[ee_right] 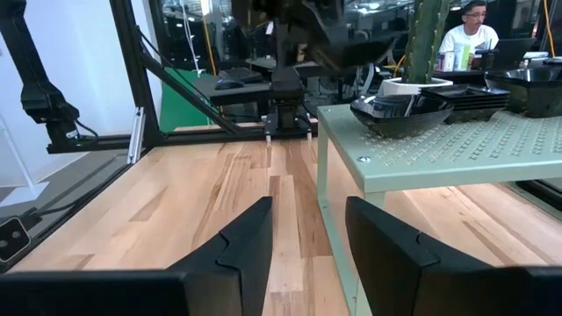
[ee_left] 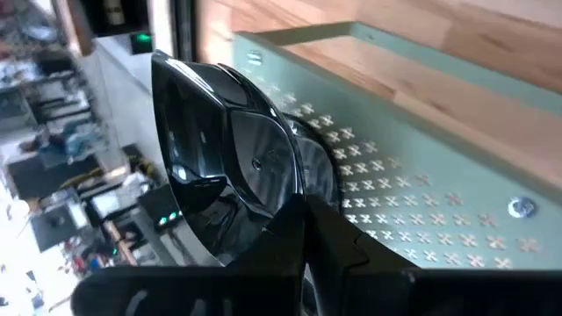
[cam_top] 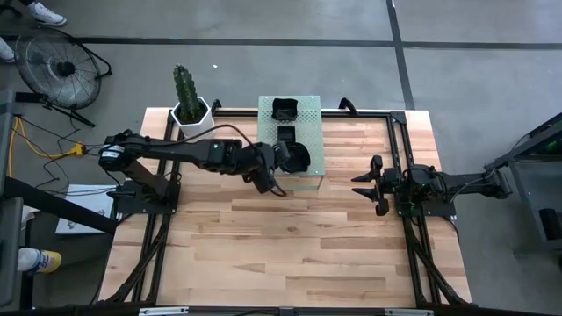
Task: Pick & Place Mini shaped plates
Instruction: Stack the black leaf shaped plate on top of the black leaf shaped plate on the shelf
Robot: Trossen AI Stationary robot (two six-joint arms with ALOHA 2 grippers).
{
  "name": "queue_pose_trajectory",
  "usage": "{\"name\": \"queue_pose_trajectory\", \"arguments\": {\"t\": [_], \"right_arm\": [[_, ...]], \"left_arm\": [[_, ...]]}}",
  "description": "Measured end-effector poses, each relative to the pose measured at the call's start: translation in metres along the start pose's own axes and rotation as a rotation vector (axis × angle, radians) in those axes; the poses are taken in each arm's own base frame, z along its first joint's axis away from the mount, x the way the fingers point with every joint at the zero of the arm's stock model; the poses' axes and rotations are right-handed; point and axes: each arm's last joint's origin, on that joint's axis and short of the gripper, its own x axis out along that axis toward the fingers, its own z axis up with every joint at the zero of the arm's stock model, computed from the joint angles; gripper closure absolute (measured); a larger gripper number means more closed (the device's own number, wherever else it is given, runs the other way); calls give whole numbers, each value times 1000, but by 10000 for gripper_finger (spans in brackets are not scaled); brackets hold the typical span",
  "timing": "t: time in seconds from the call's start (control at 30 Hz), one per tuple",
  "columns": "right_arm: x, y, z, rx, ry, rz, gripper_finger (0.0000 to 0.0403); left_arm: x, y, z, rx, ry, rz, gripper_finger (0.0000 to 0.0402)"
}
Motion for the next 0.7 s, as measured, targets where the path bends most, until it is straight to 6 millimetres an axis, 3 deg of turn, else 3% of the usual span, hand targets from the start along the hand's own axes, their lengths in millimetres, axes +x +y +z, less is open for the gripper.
{"name": "queue_pose_trajectory", "arguments": {"t": [0.33,0.7], "right_arm": [[0,0,-1,0,8,0,263],[1,0,-1,0,8,-1,263]], "left_arm": [[25,1,-18,51,14,-28,401],[43,0,-20,88,28,-36,401]]}}
